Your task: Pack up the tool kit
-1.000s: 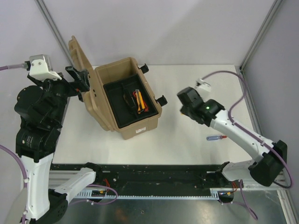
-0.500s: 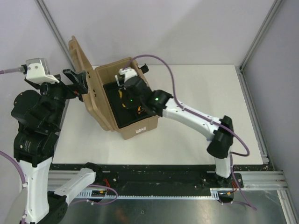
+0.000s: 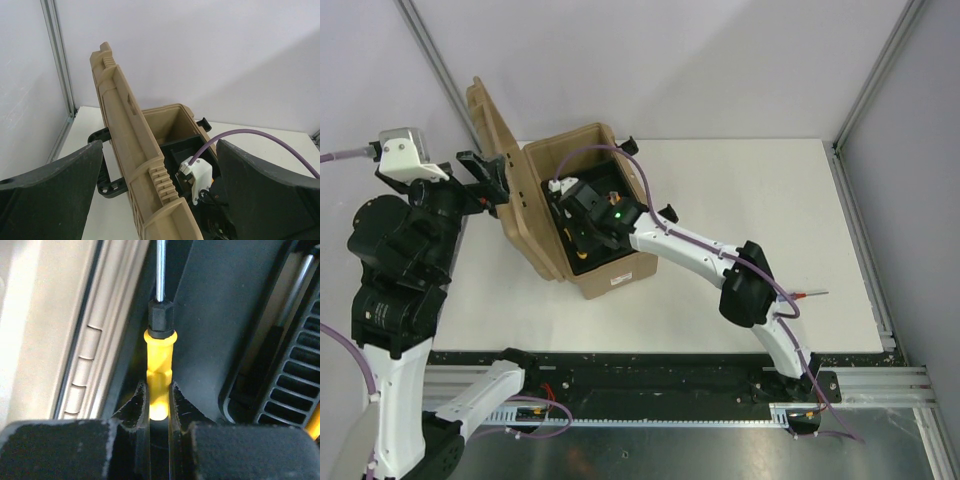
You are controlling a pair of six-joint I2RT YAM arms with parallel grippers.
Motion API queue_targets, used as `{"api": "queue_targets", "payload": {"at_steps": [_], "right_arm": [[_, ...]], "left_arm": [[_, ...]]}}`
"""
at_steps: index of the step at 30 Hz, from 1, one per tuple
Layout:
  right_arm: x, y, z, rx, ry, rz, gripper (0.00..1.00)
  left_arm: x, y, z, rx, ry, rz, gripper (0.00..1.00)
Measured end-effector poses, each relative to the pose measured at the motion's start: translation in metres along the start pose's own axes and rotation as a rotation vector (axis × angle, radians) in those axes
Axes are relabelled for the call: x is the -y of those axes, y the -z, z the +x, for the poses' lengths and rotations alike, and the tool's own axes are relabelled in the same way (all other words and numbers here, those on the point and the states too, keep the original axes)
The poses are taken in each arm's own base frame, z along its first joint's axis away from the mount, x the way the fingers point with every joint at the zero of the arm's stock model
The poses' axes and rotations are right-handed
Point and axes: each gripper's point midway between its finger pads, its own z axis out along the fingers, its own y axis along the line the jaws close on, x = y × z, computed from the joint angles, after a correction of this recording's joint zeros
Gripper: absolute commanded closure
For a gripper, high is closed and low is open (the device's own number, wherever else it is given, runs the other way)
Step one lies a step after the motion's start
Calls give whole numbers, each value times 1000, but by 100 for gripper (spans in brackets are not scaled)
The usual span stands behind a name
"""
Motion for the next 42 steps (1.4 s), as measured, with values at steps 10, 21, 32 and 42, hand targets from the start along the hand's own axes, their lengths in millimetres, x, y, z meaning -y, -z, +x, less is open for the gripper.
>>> {"api": "queue_targets", "payload": {"at_steps": [10, 21, 32, 42], "right_arm": [[9, -3, 11, -48, -13, 24, 71], [31, -1, 0, -42, -105, 40, 53], [30, 47, -20, 90, -166, 34, 26], [175, 188, -22, 426, -577, 382, 31]], "left_arm": [[0, -1, 2, -6, -2, -1, 1], [-4, -4, 4, -12, -30, -23, 1], [-3, -9, 7, -22, -42, -24, 1], [-4, -8, 7, -22, -42, -27, 1]]}}
